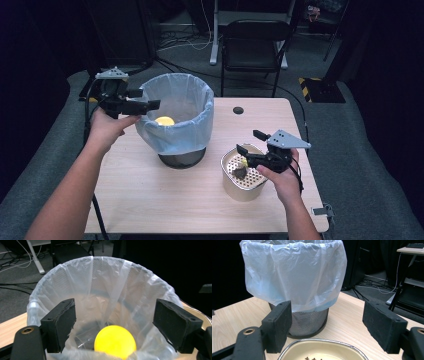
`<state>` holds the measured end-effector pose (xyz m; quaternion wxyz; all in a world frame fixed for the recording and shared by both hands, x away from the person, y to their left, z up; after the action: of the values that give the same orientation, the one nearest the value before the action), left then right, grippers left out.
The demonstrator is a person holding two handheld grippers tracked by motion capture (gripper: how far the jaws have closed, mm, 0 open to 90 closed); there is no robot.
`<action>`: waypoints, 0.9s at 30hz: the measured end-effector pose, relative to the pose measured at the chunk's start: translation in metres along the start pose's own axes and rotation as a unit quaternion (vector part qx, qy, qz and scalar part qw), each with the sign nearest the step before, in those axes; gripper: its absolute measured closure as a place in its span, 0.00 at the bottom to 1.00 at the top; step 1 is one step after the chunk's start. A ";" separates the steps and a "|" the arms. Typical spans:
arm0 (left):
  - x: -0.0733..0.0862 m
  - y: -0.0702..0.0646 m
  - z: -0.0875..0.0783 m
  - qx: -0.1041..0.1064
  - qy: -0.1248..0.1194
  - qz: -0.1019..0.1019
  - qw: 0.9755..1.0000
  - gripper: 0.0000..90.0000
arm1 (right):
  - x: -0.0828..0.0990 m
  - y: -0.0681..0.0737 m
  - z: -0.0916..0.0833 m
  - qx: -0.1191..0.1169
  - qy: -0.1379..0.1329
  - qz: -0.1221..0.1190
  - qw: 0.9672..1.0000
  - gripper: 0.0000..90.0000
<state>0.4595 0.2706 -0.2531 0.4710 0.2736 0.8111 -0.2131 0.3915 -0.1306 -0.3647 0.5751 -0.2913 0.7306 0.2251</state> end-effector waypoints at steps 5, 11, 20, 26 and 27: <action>0.011 -0.003 -0.020 0.009 -0.013 0.003 1.000 0.21 | 0.000 0.002 -0.001 -0.003 0.001 -0.004 1.000 0.26; 0.028 -0.001 -0.047 0.018 -0.020 -0.007 1.000 0.21 | -0.003 0.003 -0.004 0.003 -0.002 0.001 1.000 0.26; 0.066 0.007 -0.066 0.007 -0.020 -0.017 1.000 0.21 | -0.006 0.006 -0.006 0.003 -0.007 -0.003 1.000 0.26; 0.101 0.018 -0.064 0.007 -0.022 -0.036 0.999 0.21 | -0.004 0.005 -0.006 0.005 -0.007 0.000 1.000 0.26; 0.106 0.019 -0.063 0.007 -0.019 -0.038 0.999 0.21 | -0.004 0.005 -0.006 0.005 -0.007 0.001 1.000 0.26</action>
<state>0.3878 0.3488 -0.3187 0.4766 0.2417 0.8101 -0.2413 0.3844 -0.1304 -0.3592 0.5812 -0.2863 0.7281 0.2236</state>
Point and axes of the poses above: each handheld gripper's, and its own axes: z roughly forward along the jaws, x roughly out of its underside, y roughly to its left, the point moved 2 cm from there along z, roughly forward along the jaws, and after that the axes turned 1 degree about -y, right-handed, at the moved point
